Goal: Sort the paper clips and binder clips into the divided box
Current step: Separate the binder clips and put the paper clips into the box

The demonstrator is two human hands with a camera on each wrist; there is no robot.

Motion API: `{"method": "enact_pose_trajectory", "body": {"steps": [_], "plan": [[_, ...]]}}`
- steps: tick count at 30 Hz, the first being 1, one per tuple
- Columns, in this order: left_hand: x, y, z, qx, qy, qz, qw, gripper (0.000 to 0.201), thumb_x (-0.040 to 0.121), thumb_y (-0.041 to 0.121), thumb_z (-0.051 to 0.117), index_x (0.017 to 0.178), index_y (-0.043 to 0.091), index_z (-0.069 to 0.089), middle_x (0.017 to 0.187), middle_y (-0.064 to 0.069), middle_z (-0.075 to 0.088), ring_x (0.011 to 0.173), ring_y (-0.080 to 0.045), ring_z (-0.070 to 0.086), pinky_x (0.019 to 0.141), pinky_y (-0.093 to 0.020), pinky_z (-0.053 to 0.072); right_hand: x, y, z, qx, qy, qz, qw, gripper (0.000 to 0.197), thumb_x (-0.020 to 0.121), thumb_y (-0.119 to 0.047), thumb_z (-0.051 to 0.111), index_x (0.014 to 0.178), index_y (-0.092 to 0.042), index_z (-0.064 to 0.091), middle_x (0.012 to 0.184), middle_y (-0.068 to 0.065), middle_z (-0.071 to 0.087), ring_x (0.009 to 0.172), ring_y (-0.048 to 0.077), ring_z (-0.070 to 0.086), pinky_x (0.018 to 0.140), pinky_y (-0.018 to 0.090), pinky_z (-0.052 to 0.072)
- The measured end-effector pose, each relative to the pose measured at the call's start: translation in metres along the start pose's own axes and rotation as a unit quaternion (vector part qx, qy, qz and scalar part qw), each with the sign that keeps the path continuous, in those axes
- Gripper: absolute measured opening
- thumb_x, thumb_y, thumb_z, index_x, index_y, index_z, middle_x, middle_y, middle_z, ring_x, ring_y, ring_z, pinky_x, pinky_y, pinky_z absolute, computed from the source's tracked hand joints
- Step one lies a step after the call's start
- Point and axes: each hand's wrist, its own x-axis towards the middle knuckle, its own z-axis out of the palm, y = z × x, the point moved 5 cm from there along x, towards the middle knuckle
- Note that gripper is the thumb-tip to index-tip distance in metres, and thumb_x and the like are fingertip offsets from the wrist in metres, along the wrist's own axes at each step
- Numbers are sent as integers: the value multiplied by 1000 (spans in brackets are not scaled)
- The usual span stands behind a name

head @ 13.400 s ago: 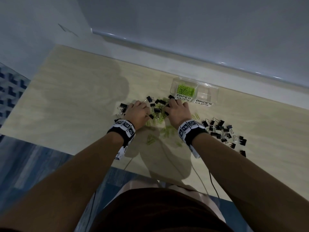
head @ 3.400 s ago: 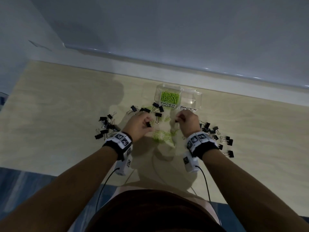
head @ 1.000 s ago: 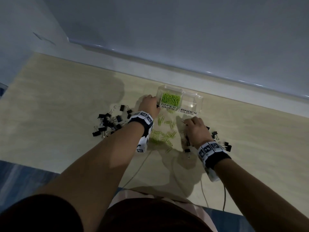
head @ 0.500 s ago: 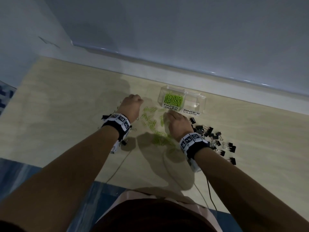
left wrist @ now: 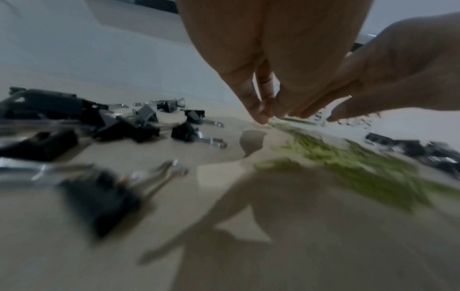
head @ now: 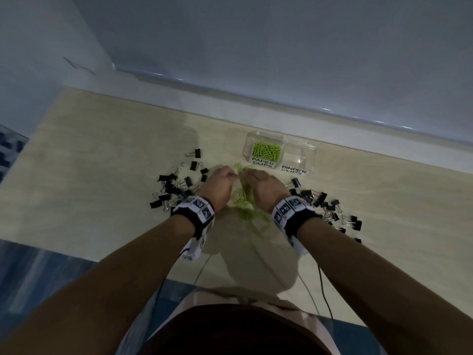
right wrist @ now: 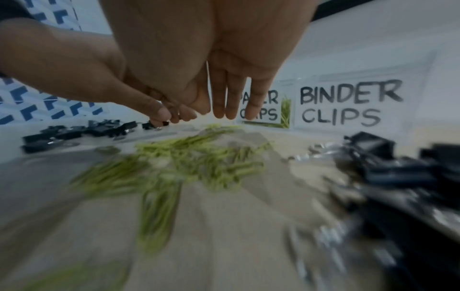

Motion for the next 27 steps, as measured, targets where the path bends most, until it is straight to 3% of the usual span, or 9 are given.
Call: {"method": "enact_pose_trajectory", "body": {"steps": [2,4,8,12,15,18,20,22,27], "plan": [[15,-1,-14,22,10,-26,999,52,83,-9,45,132,8,49,129,-12,44,116,-31,39,98,-42,42,14,1,-2,-11,-49,33,998,72,82,1,50,147,-13,20,155,7,21,138,27,28,108,40,34],[26,0,-19,62,-21,-39,997,59,81,-9,45,136,10,42,135,-12,37,119,-34,33,96,-46,44,19,3,1,-22,-85,53,995,71,84,-5,50,147,-13,18,157,4,16,141,25,24,109,41,32],[20,10,-10,94,-57,-1,994,50,77,-5,49,123,13,51,131,-9,39,114,-33,37,89,-45,47,-2,6,10,-46,-87,44,994,62,88,-7,46,145,-14,23,156,3,18,139,26,27,107,44,32],[-15,14,8,96,-73,61,991,64,76,-9,47,134,18,46,135,-6,40,118,-29,36,91,-45,47,-38,19,26,-29,-81,15,996,68,84,-2,49,146,-18,25,155,-1,22,135,25,35,111,41,32],[-36,6,10,45,-81,55,994,54,87,12,53,139,18,40,136,-7,38,122,-26,34,99,-43,43,-52,30,24,35,-26,7,999,62,86,-14,53,144,-20,30,147,4,35,127,29,44,107,39,38],[-43,2,9,27,-79,-1,996,73,79,40,67,141,17,34,133,-9,35,123,-27,34,102,-44,41,-54,34,18,39,-20,38,998,68,84,-32,62,143,-21,30,140,5,35,125,27,38,106,38,38],[-41,11,13,34,-83,-20,996,84,70,46,74,138,17,35,129,-10,34,120,-27,34,99,-44,42,-50,30,20,5,-55,45,997,80,76,-39,68,143,-21,28,138,6,33,123,26,34,104,41,39],[-36,23,19,36,-93,-23,995,82,69,41,76,136,15,37,128,-11,34,118,-28,35,99,-44,42,-44,23,21,-29,-71,45,996,85,73,-38,72,143,-18,28,134,9,34,120,28,34,101,44,41],[-30,39,23,11,-89,-18,996,46,78,23,69,119,9,53,119,-11,46,111,-29,47,95,-41,43,-38,15,18,9,-39,45,998,39,86,-11,53,125,-19,51,111,12,50,106,32,50,85,42,49]]}}
